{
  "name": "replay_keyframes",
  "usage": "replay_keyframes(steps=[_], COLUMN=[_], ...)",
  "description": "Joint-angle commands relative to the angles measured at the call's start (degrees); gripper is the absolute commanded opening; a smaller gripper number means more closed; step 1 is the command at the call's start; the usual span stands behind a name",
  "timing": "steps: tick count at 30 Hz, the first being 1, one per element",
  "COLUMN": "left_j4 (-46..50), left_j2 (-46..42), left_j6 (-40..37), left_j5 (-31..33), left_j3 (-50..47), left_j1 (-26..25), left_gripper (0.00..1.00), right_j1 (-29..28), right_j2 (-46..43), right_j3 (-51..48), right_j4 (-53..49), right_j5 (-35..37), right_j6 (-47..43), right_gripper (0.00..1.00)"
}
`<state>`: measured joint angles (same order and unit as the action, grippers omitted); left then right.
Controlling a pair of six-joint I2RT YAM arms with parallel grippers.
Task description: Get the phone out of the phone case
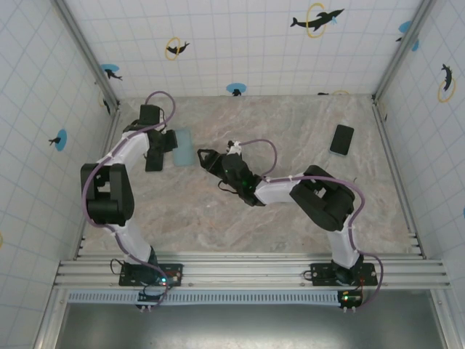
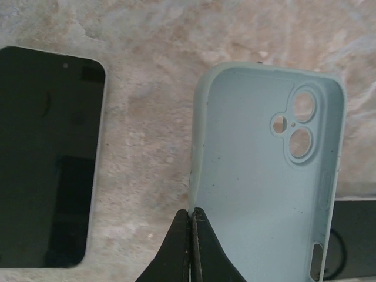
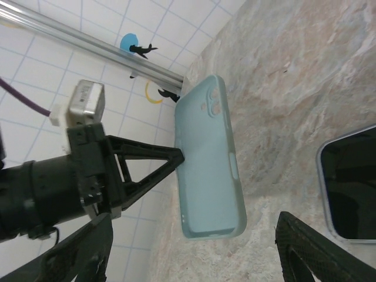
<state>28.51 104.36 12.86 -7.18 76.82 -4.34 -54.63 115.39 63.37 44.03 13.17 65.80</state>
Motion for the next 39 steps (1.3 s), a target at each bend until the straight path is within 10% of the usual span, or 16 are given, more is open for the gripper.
replay_keyframes(steps=[1,23,39], left_j4=[3.1,3.2,3.8], left_j2=[3.0,12.6,13.4], left_j6=[-7.7,-8.1,-9.1], left_j5=[3.4,6.5,6.0], left_j3=[3.8,8.3,9.4], left_j1=[1.4,3.1,3.1], left_gripper=[0.0,0.01,0.23], right_j1=[0.6,2.2,2.6], right_j2=[-3.3,-4.6,-5.3], right_j3=[-1.5,-4.0,-3.8], right_j4=[0.2,1.2,0.9], right_j5=[-0.4,-2.5,-2.6], right_j6=[-1.9,-2.3,-5.1], right_gripper=[0.75,0.78,0.79])
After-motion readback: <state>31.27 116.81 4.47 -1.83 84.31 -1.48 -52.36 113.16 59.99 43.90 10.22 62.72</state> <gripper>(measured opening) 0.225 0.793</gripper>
